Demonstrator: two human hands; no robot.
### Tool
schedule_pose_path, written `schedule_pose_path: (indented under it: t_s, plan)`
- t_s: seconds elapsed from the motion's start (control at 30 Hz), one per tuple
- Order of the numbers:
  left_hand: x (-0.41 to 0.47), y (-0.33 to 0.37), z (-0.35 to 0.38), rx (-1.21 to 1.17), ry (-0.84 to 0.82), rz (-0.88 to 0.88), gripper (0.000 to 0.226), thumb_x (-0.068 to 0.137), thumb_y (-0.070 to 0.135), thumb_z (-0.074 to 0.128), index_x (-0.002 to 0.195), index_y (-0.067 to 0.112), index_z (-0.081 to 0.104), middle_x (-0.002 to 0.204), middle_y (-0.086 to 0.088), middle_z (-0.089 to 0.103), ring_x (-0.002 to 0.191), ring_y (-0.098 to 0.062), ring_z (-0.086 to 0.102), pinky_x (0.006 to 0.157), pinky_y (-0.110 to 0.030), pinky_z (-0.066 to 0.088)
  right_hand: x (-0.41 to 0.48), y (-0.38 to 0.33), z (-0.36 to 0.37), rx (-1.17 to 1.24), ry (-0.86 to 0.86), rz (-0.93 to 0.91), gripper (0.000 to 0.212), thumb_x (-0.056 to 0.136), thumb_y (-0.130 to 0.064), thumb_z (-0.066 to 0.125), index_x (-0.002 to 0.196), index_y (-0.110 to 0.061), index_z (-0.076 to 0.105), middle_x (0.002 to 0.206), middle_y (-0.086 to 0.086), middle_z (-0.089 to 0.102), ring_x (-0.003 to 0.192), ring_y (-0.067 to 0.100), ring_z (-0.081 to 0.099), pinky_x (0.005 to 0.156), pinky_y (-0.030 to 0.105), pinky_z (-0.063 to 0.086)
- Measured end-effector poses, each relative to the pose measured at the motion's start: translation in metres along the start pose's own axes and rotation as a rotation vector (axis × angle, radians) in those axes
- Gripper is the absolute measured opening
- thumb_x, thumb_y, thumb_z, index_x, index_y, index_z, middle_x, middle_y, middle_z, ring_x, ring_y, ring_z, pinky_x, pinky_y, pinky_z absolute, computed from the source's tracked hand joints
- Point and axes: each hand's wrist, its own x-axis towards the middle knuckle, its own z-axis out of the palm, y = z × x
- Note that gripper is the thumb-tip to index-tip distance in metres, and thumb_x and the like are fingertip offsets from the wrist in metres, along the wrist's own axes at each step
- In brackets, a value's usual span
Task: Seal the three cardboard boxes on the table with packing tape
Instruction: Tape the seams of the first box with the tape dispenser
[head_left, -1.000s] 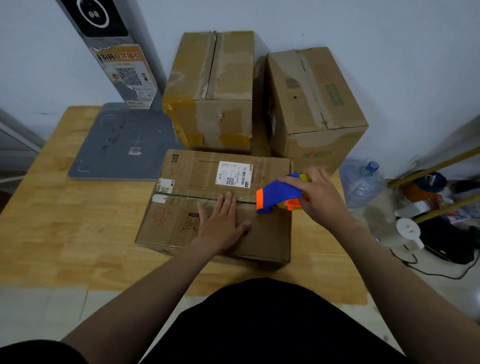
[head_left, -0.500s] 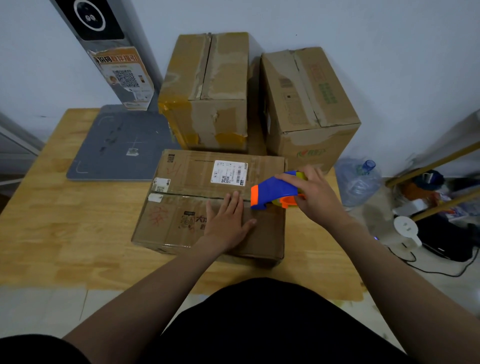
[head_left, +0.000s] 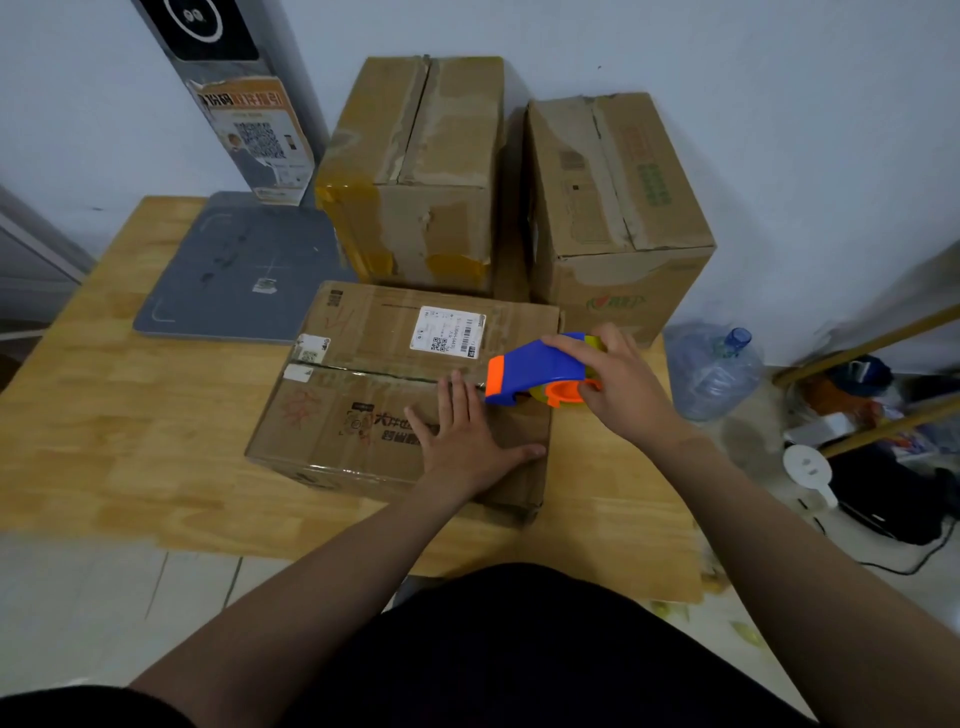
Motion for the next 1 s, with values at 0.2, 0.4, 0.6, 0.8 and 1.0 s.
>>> schedule_pose_path:
  t_s: [0.2,0.4,0.6,0.8,1.0]
  plan:
    - [-0.003,0.018,-0.003,-0.054,-0.058,-0.085,0.152,0.058,0.105,0.039,0.156,0.009,-0.027,0.161,-0.008,-0.040,0.146,-0.024,-0.041,0.111,-0.075,-0.018,0.004,-0.002,-0.002,-0.021,-0.003,-0.010,0.078,0.089,-0.006,0.064,0.149,-0.047,0.037,0.113,-0.001,0.033,0.110,0.024,0.040,0.086,0.036,0.045]
    - [-0.001,0.023,-0.004,-0.085,-0.092,-0.123,0.152,0.061,0.101,0.047,0.155,0.008,-0.028,0.161,-0.008,-0.039,0.146,-0.025,-0.041,0.108,-0.074,-0.021,0.006,0.004,-0.006,0.013,0.001,-0.029,0.075,0.088,-0.005,0.067,0.147,-0.045,0.044,0.110,-0.003,0.035,0.111,0.025,0.042,0.084,0.038,0.044]
    - [0.000,0.025,0.003,-0.068,-0.030,-0.115,0.147,0.065,0.099,0.043,0.157,0.006,-0.024,0.164,-0.010,-0.035,0.148,-0.027,-0.037,0.108,-0.078,-0.017,0.005,0.013,-0.013,-0.016,-0.025,-0.032,0.074,0.088,-0.010,0.068,0.148,-0.046,0.041,0.116,0.004,0.044,0.110,0.024,0.045,0.083,0.041,0.048]
    - [0.001,0.026,0.006,-0.042,0.012,-0.111,0.144,0.067,0.097,0.044,0.158,0.005,-0.021,0.165,-0.011,-0.031,0.150,-0.029,-0.034,0.110,-0.078,-0.014,-0.008,0.021,-0.013,-0.079,0.006,-0.121,0.074,0.086,-0.015,0.072,0.150,-0.039,0.042,0.119,0.008,0.047,0.109,0.026,0.048,0.083,0.038,0.044]
    - [0.002,0.027,0.008,-0.026,0.037,-0.089,0.144,0.067,0.096,0.046,0.158,0.007,-0.022,0.165,-0.009,-0.033,0.150,-0.028,-0.034,0.109,-0.077,-0.014,-0.017,0.029,-0.012,-0.075,0.040,-0.141,0.074,0.085,-0.019,0.075,0.150,-0.037,0.043,0.125,0.010,0.049,0.112,0.028,0.050,0.083,0.041,0.048]
